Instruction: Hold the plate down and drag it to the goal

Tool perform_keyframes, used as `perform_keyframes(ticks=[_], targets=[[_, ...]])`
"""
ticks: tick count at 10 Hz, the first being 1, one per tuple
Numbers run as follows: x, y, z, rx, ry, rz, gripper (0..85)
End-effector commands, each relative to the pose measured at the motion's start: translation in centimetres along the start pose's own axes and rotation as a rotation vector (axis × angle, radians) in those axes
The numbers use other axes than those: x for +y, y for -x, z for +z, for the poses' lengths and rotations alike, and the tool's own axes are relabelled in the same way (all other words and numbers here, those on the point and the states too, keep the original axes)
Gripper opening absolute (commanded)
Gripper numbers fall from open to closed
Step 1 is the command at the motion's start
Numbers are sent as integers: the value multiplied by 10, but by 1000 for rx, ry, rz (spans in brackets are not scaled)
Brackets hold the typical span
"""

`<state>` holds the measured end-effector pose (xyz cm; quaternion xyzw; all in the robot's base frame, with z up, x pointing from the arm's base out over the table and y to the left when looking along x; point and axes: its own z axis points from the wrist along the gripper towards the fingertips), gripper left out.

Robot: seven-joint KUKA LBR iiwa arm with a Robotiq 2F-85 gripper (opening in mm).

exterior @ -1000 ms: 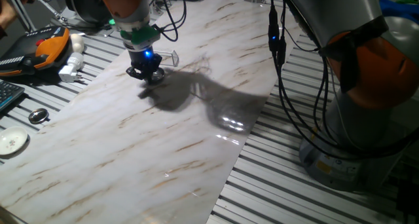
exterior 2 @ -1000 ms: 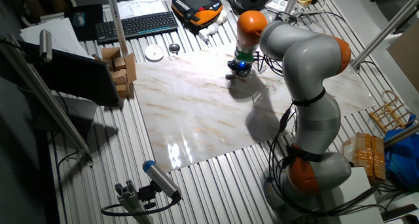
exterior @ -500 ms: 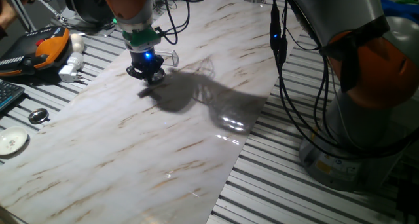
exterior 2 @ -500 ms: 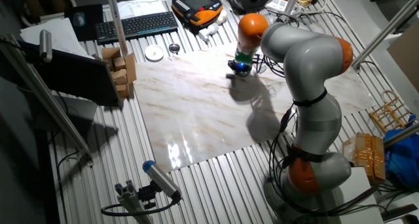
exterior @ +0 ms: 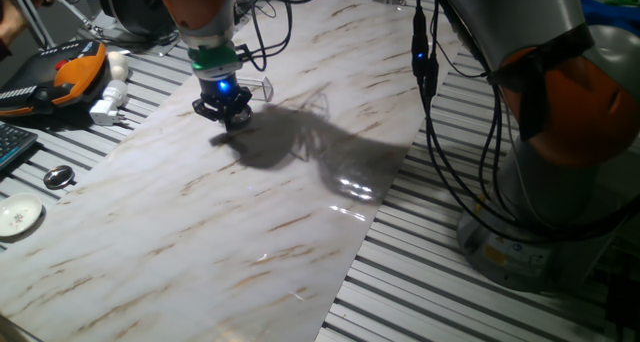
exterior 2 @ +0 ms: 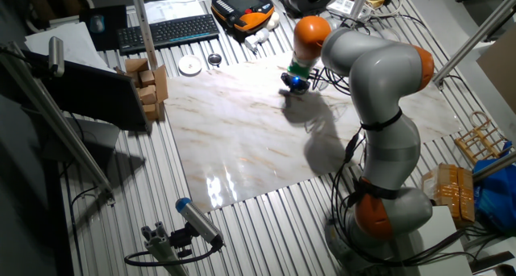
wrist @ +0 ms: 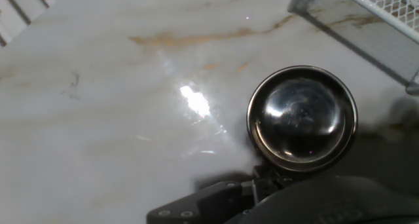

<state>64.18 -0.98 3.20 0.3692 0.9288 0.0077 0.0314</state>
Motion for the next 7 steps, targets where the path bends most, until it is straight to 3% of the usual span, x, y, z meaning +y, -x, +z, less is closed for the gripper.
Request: perform_keyframes(ticks=[1,3,7], targets=[[0,0,2,6,5,70,0],[-1,2,6,6,18,73,0],[-2,6,3,-29,7,62,0]])
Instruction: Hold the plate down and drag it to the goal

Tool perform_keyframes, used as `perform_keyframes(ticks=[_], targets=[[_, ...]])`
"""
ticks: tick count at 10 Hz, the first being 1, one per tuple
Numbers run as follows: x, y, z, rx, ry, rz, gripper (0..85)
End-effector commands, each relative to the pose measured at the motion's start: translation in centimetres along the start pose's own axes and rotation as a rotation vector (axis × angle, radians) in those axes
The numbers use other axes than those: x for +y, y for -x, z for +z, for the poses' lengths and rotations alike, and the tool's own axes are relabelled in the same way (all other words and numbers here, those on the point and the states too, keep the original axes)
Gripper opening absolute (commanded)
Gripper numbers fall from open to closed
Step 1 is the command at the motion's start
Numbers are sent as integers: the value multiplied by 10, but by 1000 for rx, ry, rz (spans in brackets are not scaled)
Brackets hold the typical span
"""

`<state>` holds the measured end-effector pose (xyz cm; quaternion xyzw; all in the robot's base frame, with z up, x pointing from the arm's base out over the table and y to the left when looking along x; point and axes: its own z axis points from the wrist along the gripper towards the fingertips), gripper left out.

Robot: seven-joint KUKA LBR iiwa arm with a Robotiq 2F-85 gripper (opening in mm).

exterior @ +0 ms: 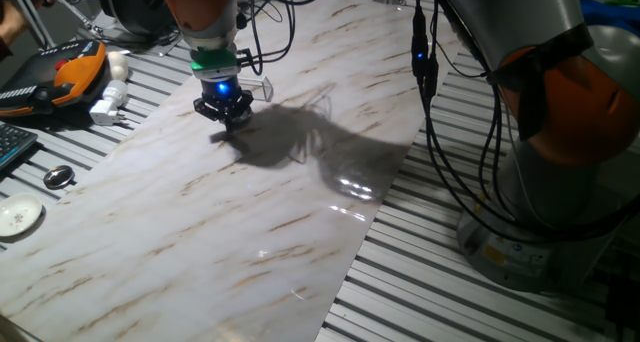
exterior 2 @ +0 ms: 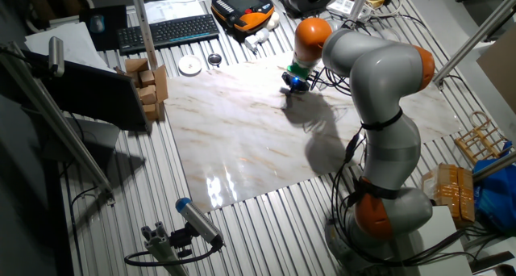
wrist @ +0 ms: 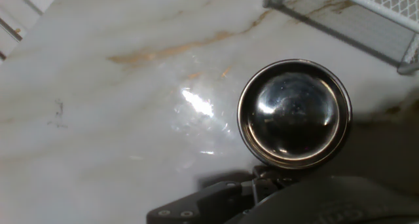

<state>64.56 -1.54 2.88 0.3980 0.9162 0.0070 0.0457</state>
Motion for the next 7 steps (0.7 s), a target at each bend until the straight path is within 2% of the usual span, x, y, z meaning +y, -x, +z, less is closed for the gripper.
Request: perform_keyframes(ticks=[1,7], targets=[[-1,1,1,-3,2,-2,0],[-5,10,1,-17,-1,-14,0]])
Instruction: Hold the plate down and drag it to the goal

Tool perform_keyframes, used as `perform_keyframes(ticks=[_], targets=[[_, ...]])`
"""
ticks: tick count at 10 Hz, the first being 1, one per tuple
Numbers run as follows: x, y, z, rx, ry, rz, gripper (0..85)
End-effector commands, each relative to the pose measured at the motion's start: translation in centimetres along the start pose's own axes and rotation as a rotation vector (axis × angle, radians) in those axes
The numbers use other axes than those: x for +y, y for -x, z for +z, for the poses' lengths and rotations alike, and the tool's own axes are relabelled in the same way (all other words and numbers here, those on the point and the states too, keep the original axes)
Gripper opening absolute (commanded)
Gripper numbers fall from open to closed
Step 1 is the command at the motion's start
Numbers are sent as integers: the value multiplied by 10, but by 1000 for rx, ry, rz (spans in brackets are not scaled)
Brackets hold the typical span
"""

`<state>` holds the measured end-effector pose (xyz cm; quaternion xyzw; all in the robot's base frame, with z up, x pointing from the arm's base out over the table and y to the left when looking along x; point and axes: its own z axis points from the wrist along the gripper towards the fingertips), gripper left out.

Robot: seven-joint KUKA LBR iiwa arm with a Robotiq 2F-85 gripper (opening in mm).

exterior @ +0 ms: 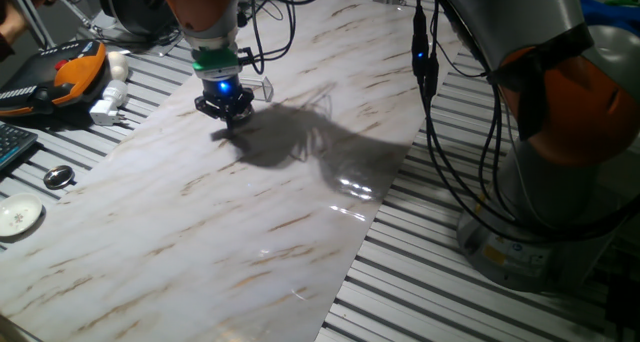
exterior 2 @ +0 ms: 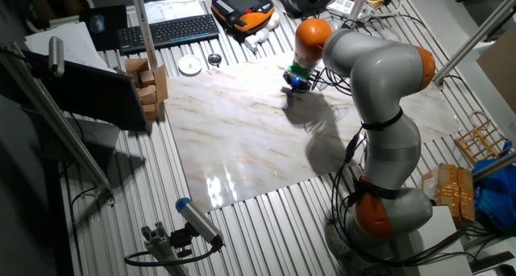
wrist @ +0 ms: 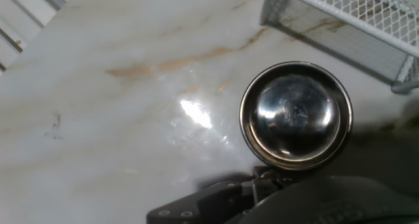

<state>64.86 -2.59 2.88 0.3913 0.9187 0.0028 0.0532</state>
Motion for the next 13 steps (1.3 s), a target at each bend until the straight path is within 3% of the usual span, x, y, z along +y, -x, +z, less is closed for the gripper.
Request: perform_keyframes(ticks=[1,13], targets=[[-1,1,0,0,0,-2,0],[-14,25,0,-18,-1,-62,0]])
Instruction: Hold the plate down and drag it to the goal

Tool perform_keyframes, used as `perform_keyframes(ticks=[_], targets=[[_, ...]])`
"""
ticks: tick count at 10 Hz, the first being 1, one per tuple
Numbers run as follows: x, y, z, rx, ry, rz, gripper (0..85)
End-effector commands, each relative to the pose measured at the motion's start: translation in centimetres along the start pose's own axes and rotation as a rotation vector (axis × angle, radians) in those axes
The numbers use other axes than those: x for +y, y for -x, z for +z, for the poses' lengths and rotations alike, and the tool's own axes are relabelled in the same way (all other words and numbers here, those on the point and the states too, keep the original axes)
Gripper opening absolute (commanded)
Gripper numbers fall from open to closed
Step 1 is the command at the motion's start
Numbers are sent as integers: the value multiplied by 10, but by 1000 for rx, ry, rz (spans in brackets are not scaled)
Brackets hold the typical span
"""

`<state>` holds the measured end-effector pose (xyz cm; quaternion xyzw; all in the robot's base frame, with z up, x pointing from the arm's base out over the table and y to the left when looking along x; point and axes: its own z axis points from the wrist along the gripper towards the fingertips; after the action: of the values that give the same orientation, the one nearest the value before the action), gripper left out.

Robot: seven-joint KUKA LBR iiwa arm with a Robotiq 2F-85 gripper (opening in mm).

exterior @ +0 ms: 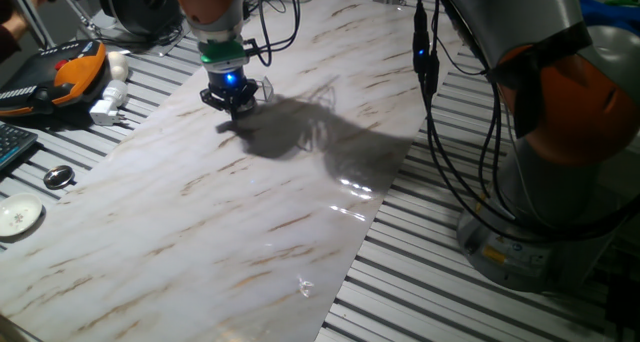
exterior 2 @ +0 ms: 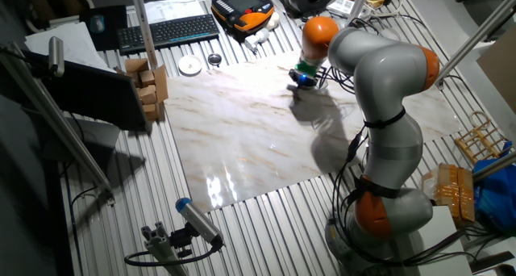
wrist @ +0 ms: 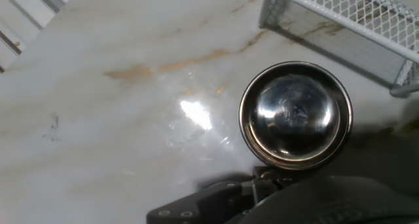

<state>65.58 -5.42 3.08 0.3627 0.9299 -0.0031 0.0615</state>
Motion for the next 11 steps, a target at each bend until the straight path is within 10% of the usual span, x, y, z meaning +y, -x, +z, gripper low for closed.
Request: perform_keyframes(ticks=[1,11], targets=[[-1,1,0,-1,-1,-2,0],[-12,15,2,-14,1,-17,0]])
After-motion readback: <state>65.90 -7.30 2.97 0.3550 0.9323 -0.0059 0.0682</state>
